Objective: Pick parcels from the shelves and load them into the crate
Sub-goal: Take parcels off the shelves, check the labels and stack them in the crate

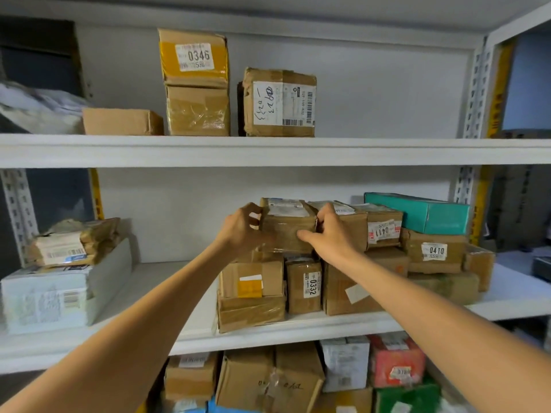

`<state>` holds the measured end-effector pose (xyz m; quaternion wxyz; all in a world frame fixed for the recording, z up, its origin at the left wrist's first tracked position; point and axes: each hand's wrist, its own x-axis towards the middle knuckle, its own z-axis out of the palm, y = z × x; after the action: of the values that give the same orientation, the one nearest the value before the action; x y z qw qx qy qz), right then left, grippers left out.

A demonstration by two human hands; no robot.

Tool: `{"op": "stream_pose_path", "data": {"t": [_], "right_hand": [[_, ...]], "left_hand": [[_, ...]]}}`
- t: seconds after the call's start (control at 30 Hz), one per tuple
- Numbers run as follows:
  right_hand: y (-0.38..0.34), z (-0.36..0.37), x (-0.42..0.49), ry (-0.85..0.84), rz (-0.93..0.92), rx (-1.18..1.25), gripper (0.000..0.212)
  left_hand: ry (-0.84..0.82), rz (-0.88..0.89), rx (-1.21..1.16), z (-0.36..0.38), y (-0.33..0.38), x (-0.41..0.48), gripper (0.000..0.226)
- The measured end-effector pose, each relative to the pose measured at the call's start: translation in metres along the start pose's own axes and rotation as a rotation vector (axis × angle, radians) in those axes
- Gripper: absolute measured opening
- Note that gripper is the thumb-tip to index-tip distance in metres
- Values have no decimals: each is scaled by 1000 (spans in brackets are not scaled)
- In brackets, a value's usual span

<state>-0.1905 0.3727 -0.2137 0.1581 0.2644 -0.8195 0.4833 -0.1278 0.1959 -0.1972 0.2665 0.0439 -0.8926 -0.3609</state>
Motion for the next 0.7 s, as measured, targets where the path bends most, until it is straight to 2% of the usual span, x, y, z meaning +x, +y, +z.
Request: {"op": "stream_pose_path", "data": {"t": [0.1, 0.27, 0.57, 0.7], "right_hand": [[-1, 2, -6, 102, -1, 134, 32], [-5, 5, -9, 188, 48, 234, 33], [-11, 1, -10, 140, -17, 245, 42], [-11, -1, -11, 137, -29, 173, 42]], "left_hand": [[45, -28, -334, 2, 0, -8, 32], [183, 10, -447, 3, 5, -15, 24], [213, -6, -495, 3, 0, -20, 31], [188, -6, -524, 2, 2, -23, 45]]}}
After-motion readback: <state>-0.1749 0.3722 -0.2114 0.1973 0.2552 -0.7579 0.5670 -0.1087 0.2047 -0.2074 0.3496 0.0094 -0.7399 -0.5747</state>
